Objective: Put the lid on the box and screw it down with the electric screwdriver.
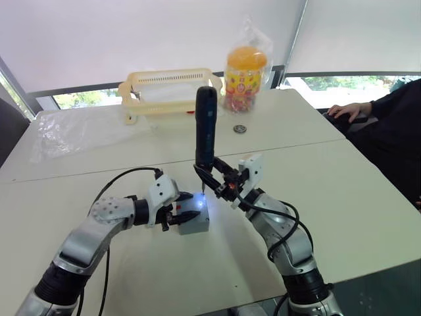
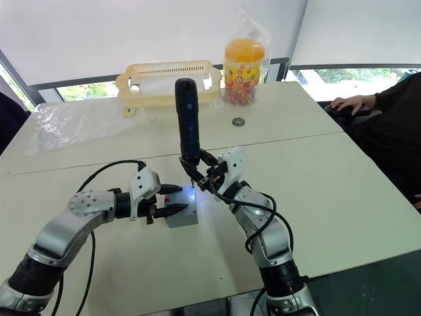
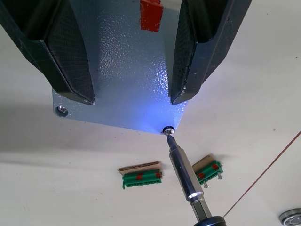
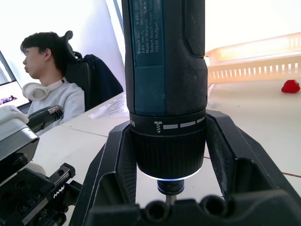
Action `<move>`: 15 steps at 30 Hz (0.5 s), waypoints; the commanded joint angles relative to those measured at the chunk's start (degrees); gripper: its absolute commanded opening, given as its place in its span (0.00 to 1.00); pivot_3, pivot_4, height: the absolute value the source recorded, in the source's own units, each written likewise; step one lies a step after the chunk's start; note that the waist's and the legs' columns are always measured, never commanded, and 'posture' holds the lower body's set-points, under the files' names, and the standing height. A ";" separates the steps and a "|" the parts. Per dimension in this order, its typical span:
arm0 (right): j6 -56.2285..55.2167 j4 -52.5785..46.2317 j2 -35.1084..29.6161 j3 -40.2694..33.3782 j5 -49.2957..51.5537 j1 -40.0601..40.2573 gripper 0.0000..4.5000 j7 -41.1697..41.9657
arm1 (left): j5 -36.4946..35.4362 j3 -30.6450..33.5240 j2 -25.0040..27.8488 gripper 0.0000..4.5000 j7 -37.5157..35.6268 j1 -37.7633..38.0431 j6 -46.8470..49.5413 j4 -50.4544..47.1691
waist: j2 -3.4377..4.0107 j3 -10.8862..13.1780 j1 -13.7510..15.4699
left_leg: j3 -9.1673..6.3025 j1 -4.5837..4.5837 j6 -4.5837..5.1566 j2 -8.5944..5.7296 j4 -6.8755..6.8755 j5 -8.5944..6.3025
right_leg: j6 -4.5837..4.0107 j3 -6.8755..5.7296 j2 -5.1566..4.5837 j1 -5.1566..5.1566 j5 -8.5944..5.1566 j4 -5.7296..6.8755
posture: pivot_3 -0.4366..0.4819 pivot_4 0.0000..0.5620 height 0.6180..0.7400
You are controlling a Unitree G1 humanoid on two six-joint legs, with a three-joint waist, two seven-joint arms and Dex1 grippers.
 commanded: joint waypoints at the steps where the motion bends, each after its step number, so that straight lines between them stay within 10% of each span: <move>1: -2.19 -2.17 1.00 0.40 0.46 -0.68 0.38 0.31 | 1.85 -1.54 0.41 0.57 0.09 0.73 0.84 1.22 | 0.00 0.00 0.00 | 0.00 0.00 0.00 0.00 0.00 0.00 | 0.00 0.00 0.00 0.00 0.00 0.00 | 0.48 0.27 1.00; 15: -4.99 1.21 0.23 0.62 -1.16 -0.59 0.38 0.67 | 1.87 -1.33 0.53 0.57 0.28 1.00 0.81 1.13 | 0.00 0.00 -0.01 | 0.00 0.01 0.00 0.00 0.00 0.00 | 0.00 0.00 0.00 0.01 0.00 0.00 | 0.48 0.27 1.00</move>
